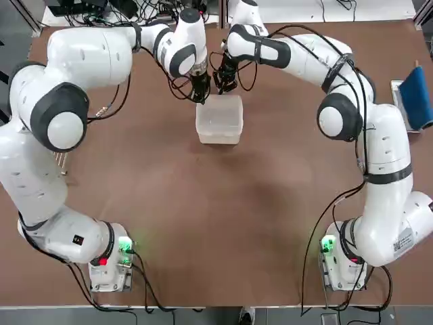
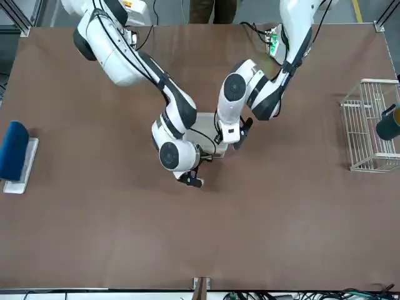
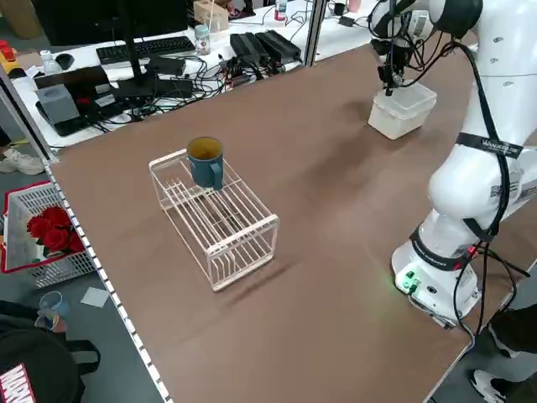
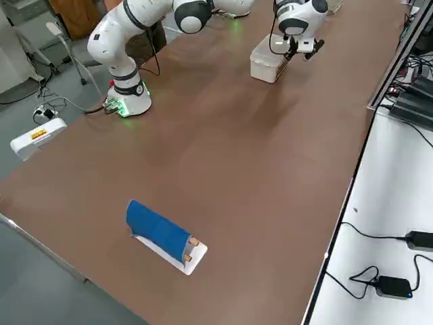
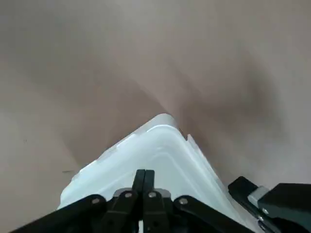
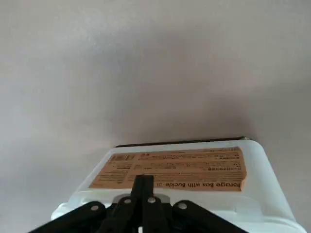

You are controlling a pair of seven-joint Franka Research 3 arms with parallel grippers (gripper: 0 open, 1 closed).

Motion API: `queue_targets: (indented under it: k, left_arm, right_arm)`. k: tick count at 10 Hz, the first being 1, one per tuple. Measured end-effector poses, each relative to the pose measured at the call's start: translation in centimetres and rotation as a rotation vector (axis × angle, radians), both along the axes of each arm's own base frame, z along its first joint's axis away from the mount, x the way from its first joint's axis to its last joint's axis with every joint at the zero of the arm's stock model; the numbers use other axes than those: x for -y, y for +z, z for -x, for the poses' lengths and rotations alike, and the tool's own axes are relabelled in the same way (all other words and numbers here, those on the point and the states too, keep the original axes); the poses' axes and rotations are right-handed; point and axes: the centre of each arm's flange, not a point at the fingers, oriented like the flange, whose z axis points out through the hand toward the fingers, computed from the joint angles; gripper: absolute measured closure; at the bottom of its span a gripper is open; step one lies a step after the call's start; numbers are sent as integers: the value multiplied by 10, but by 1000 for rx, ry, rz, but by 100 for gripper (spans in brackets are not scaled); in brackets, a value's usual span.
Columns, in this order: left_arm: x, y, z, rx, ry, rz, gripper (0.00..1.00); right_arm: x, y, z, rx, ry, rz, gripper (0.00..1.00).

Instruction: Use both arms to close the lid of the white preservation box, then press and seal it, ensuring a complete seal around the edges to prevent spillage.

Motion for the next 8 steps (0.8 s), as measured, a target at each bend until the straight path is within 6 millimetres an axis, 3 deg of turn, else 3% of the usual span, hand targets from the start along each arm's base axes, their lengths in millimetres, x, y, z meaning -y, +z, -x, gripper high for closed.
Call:
queue_targets:
  k: [8]
  left_arm:
    - [0, 1, 1, 0, -1, -1, 99]
  right_arm:
    - [-1, -2, 3, -13, -11, 7, 99]
